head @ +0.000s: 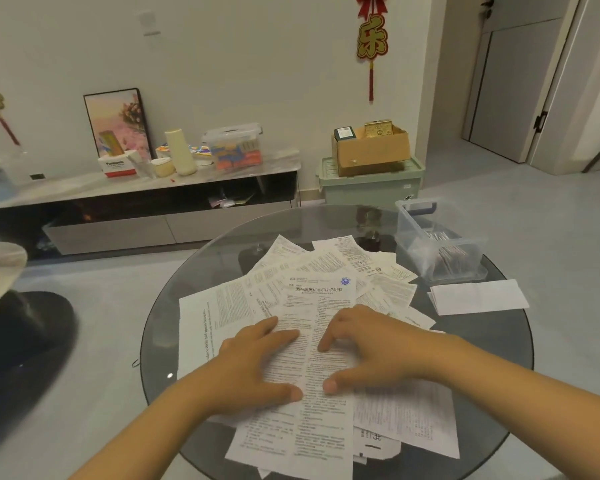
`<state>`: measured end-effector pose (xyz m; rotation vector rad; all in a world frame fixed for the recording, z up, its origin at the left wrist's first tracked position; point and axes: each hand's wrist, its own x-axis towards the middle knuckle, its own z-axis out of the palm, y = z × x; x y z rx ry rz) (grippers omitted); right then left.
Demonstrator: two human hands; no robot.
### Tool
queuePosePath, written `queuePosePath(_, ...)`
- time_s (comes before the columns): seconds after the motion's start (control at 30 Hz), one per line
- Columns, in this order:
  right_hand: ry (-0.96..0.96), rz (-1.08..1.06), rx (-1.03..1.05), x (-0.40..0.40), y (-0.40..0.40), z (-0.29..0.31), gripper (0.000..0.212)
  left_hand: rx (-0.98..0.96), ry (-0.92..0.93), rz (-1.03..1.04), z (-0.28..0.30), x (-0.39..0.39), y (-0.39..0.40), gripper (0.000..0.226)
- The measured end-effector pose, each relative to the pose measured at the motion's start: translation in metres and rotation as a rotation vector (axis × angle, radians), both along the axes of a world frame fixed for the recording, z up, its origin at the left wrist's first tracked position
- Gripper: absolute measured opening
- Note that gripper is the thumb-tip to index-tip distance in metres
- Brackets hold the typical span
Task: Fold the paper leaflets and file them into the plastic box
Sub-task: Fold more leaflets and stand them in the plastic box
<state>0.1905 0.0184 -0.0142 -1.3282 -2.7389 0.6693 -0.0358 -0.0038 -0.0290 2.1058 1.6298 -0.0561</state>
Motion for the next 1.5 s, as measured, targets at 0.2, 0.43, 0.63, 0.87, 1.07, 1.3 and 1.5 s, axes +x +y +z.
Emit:
queuePosePath(0.2,-0.150,0.089,-0.085,0.007,-0.008,-0.007,0.095,0.061,0.014,0.062,-0.006,0.012,-0.002,0.085)
queuePosePath(0.43,-0.055,0.017,-0.040,0.006,-0.008,-0.010,0.080,0.119,0.075,0.076,-0.005,0.029,-0.005,0.083)
queuePosePath(0.63,0.229,-0.132,-0.105,0.007,-0.001,-0.007,0.034,0.046,-0.189,0.063,0.010,0.018,-0.002,0.044)
queuePosePath(0.87,0.413,-0.249,-0.350,0.014,0.004,0.001,0.031,-0.190,-0.632,0.165,0.026,0.006,-0.007,0.041)
queuePosePath(1.07,0.558,-0.403,-0.395,0.018,0.009,0.001,0.034,-0.193,-0.988,0.184,0.026,0.001,-0.003,0.077)
queuePosePath(1.3,0.783,-0.570,-0.527,0.013,0.013,0.001,0.055,0.093,-0.622,0.333,0.023,0.018,0.002,0.004)
queuePosePath(1.5,0.673,-0.625,-0.275,0.004,0.009,-0.006,0.040,0.176,-0.546,0.468,0.005,0.028,0.014,0.018)
